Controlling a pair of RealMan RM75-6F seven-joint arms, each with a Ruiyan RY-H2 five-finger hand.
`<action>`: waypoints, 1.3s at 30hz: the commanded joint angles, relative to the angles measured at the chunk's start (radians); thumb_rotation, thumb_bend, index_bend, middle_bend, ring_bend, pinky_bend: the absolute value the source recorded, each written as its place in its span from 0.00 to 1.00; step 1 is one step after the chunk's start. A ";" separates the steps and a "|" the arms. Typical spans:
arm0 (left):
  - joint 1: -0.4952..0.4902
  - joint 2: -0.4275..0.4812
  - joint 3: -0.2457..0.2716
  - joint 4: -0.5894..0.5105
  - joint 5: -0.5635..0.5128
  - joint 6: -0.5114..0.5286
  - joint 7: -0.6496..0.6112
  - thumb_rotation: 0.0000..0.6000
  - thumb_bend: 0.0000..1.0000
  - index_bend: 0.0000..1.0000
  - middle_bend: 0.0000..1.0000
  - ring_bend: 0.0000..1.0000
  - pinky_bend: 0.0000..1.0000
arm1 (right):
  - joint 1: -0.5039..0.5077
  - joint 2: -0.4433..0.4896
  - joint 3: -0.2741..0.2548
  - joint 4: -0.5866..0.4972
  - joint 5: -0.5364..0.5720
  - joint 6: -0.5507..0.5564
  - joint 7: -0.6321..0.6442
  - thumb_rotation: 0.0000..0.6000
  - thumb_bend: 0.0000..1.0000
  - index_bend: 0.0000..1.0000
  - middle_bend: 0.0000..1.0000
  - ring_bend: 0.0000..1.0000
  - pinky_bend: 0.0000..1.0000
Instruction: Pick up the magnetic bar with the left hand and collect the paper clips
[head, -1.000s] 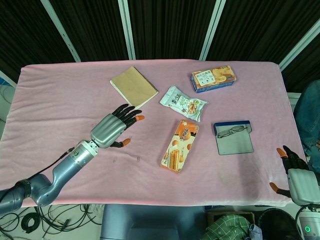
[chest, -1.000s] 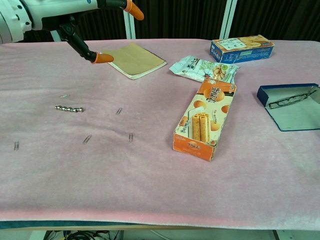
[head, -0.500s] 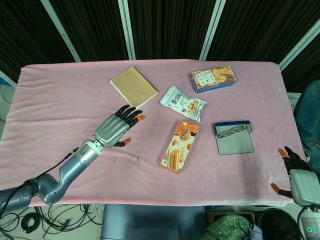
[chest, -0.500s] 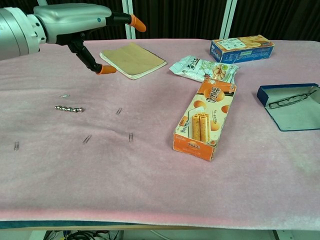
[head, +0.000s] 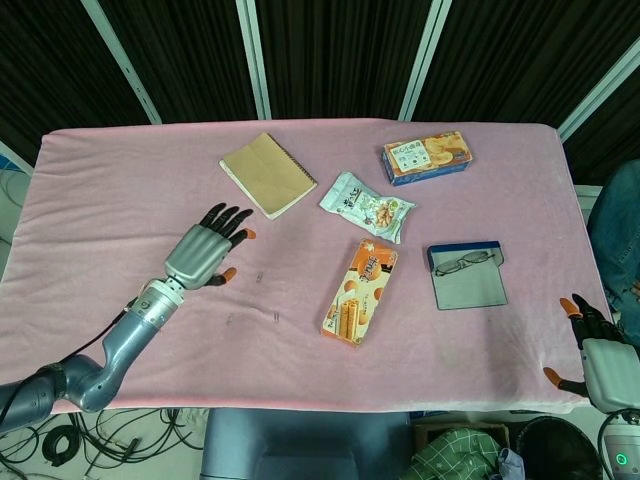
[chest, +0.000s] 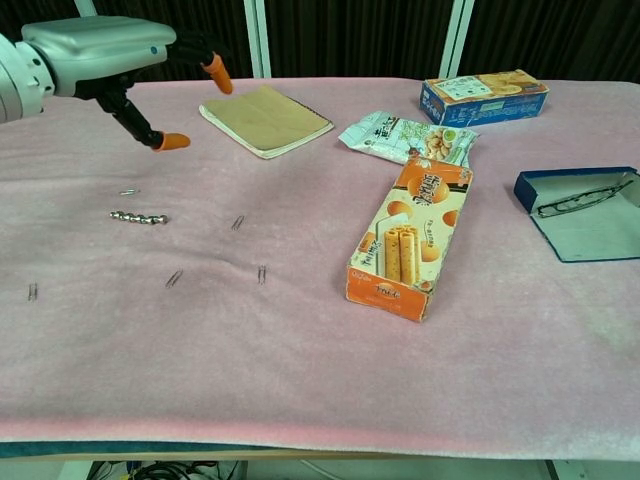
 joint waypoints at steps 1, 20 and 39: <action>0.013 -0.006 0.004 0.075 -0.140 -0.043 0.073 1.00 0.30 0.28 0.02 0.00 0.00 | 0.000 0.000 -0.001 -0.002 0.000 -0.002 0.000 1.00 0.08 0.00 0.00 0.07 0.18; 0.069 -0.083 0.078 0.355 -0.134 -0.112 -0.087 1.00 0.30 0.38 0.03 0.00 0.00 | -0.001 0.001 0.005 -0.005 0.016 -0.005 0.002 1.00 0.08 0.00 0.00 0.07 0.18; 0.094 -0.149 0.115 0.461 -0.039 -0.078 -0.139 1.00 0.33 0.44 0.06 0.00 0.00 | -0.002 0.001 0.006 -0.008 0.020 -0.007 0.002 1.00 0.08 0.00 0.00 0.07 0.18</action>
